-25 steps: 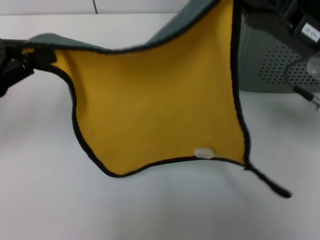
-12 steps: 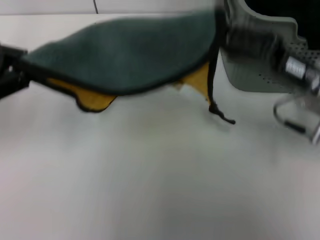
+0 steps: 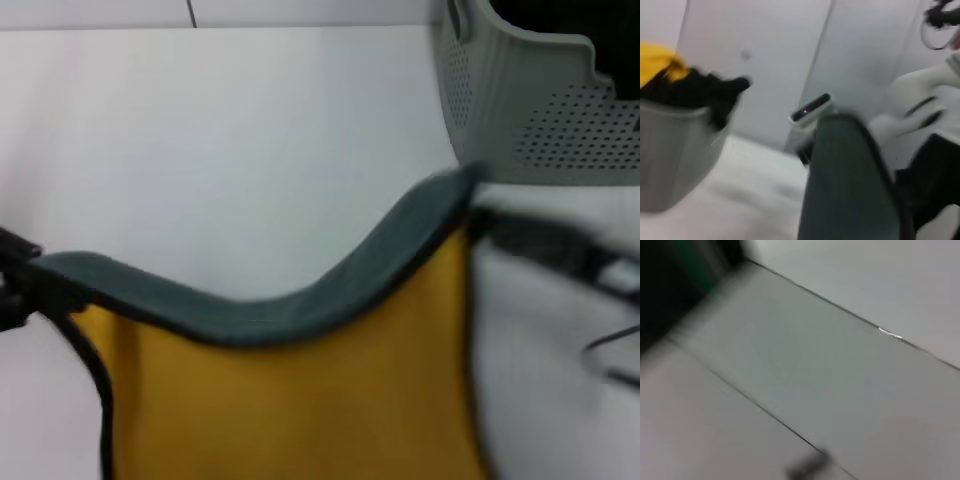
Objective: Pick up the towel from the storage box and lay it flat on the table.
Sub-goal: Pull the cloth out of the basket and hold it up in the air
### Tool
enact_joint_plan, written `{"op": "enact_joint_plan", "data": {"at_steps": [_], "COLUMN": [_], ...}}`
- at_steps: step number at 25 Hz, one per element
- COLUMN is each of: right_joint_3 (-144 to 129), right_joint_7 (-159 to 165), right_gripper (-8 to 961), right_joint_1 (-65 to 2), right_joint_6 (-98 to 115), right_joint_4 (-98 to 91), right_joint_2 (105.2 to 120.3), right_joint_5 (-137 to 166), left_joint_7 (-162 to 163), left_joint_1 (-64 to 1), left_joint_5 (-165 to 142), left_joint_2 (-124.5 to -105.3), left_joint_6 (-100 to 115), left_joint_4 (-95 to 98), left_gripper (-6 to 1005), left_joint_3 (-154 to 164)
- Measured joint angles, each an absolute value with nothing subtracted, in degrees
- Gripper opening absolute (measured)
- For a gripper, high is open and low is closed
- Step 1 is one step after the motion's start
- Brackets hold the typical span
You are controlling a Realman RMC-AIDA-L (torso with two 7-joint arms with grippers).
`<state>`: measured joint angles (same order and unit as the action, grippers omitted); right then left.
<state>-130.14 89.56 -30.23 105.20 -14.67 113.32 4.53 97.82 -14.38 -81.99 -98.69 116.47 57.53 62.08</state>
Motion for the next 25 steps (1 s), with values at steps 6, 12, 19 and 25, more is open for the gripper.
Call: {"op": "enact_joint_plan", "data": {"at_steps": [6, 12, 19, 25], "right_joint_3": [-129.75, -128.16, -122.20, -121.97], "right_joint_7": [89.41, 87.23, 86.47, 85.96], "right_gripper": [22, 24, 25, 27], "right_joint_1": [-31.63, -34.40, -35.39, -37.63], "right_joint_6": [86.91, 82.06, 81.87, 76.04], "right_joint_4": [-12.52, -13.19, -12.74, -12.66], "right_joint_2": [115.88, 115.62, 114.11, 114.35], "right_joint_5": [15.59, 15.52, 15.77, 18.13], "left_joint_7": [97.73, 97.49, 98.37, 100.44], "left_joint_1": [-23.46, -27.38, -28.43, -31.29], "left_joint_5": [-114.88, -130.94, -129.35, -134.00], "left_joint_2": [-108.90, -111.89, -110.71, -109.84], "left_joint_6": [108.97, 102.43, 101.26, 94.51], "left_joint_4": [48.04, 44.46, 44.91, 45.18], "left_gripper": [20, 21, 22, 23], "left_joint_3": [45.52, 40.97, 36.03, 36.26]}}
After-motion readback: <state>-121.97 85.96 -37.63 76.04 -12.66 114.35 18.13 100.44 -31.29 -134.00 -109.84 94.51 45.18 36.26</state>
